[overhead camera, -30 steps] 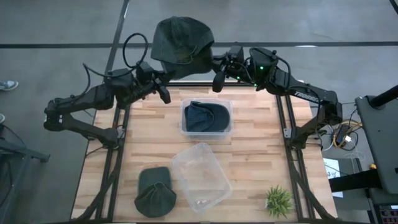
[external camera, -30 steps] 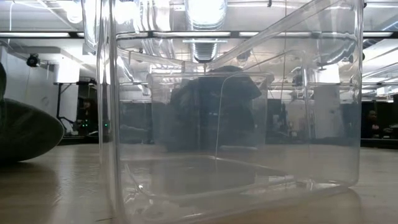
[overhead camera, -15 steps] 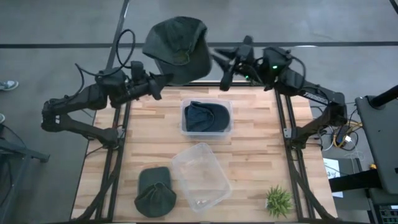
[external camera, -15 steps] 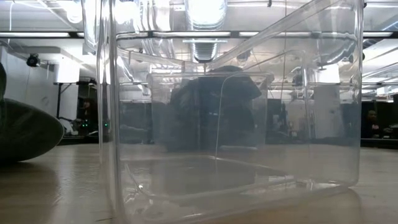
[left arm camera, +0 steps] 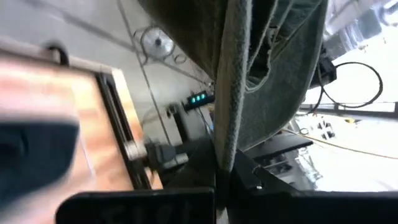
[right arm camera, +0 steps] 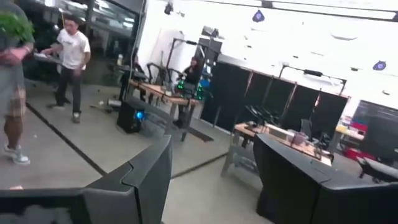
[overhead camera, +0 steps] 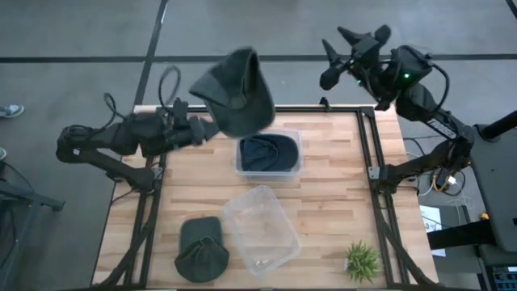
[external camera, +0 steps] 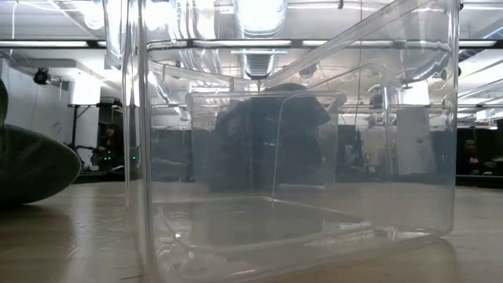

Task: Pick and place caps into container
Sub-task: Put the top gray cap into the bottom transparent container, then put the gray cap into the bottom transparent container

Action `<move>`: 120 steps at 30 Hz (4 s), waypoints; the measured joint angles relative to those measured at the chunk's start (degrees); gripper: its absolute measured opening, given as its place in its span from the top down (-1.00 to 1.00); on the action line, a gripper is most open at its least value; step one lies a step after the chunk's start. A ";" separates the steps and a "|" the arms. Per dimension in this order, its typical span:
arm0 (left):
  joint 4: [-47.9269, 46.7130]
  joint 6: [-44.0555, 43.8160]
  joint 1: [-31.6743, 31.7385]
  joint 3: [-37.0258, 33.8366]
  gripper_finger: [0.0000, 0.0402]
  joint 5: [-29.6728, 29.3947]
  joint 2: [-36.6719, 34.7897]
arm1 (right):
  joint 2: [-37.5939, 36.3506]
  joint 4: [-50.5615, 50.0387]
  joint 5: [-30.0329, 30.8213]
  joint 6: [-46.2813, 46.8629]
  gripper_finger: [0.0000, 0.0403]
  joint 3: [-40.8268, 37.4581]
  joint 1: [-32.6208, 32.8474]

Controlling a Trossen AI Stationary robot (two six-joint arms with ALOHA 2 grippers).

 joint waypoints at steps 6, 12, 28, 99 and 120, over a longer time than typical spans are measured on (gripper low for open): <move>-1.47 -16.84 -12.85 0.00 0.98 -13.68 3.19 | -2.39 -6.71 0.07 2.01 -0.11 -0.12 -3.38; -2.01 -30.10 -21.19 0.00 0.98 -19.07 9.85 | -3.05 -8.40 0.00 2.21 -0.12 -0.44 -5.34; -11.73 -61.67 -29.64 6.08 0.99 -12.17 30.72 | -2.55 -8.92 -0.50 1.64 -0.12 -0.90 -5.84; -65.32 -60.39 -31.53 10.50 0.15 27.71 26.73 | -2.74 -22.08 -8.44 3.20 -0.12 -2.69 -5.78; -41.62 -64.68 -33.39 -23.65 0.15 36.23 15.65 | -2.66 -25.09 -11.20 3.59 -0.12 -2.67 -5.78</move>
